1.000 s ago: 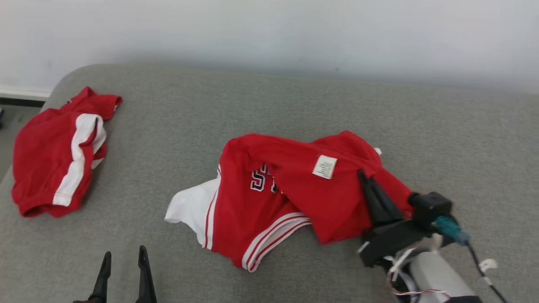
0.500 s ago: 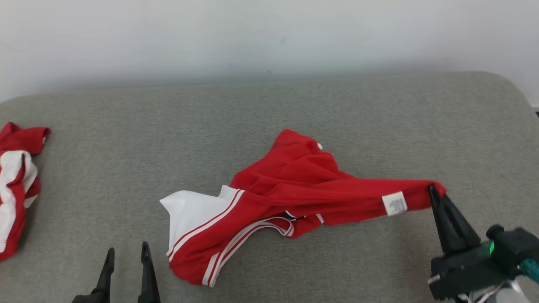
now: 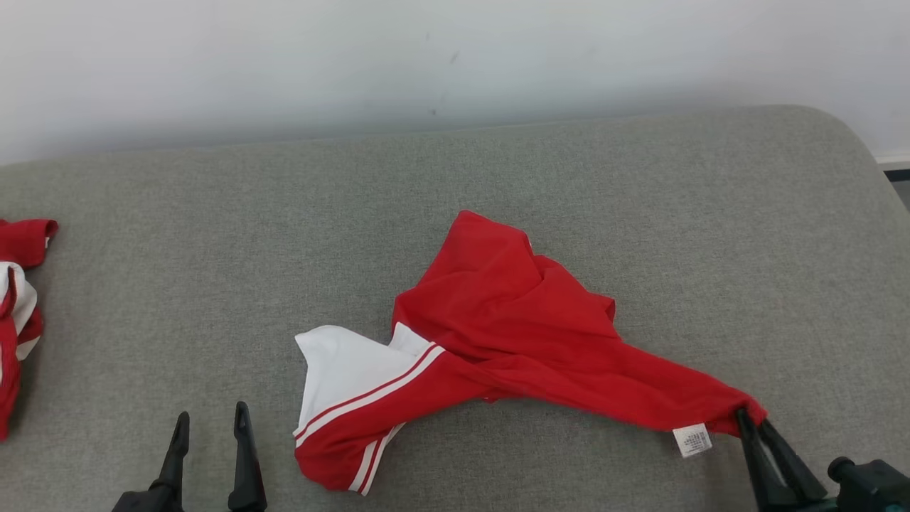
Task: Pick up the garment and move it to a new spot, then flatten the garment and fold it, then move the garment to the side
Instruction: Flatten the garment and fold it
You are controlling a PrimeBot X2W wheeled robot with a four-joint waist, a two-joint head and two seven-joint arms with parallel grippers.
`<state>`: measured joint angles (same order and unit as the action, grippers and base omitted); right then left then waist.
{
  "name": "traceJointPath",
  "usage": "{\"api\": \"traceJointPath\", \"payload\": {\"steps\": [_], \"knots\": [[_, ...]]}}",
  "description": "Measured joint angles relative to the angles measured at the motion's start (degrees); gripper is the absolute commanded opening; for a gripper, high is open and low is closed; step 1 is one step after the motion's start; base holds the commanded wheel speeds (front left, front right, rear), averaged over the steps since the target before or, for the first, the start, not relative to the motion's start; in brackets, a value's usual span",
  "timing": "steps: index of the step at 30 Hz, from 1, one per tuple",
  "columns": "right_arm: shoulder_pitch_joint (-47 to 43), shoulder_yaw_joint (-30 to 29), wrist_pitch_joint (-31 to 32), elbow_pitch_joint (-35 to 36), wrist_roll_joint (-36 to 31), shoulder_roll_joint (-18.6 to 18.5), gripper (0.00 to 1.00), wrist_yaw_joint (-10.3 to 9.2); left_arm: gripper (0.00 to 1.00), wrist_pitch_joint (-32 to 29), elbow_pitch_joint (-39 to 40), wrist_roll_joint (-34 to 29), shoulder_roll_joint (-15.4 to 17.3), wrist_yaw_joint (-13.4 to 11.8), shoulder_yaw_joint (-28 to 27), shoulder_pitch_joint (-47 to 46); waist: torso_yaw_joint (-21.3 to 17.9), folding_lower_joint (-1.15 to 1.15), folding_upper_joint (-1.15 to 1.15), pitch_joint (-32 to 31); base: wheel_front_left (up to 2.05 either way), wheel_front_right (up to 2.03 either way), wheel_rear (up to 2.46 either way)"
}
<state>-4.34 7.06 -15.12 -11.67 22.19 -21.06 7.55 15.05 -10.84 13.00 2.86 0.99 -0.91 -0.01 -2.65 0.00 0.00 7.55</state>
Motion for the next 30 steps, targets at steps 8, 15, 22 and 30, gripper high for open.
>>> {"api": "traceJointPath", "payload": {"steps": [8,15,22,30], "knots": [[0.7,-4.2,0.0,1.9,-0.2,0.5,1.00,0.00,1.00,0.0,-0.2,0.2,0.0,0.1,-0.9,0.3,0.7,0.00,0.00,-0.8,0.00,0.00,0.00],[0.1,-9.0,0.0,6.2,-3.0,3.3,1.00,0.00,1.00,0.0,0.5,0.5,0.0,-0.3,-1.0,1.0,0.2,0.00,0.00,-0.9,0.00,0.00,0.00],[0.9,-7.7,0.0,7.2,-4.2,6.9,1.00,0.00,1.00,0.0,-0.6,-1.0,0.0,2.6,-0.7,-0.8,-0.7,0.00,0.00,-0.3,0.00,0.00,0.00],[4.0,-4.4,0.0,6.3,-4.2,10.6,1.00,0.00,1.00,0.0,-9.6,-3.6,0.6,5.7,-0.6,-9.9,-3.3,0.00,0.00,1.1,0.00,0.00,0.00]]}}
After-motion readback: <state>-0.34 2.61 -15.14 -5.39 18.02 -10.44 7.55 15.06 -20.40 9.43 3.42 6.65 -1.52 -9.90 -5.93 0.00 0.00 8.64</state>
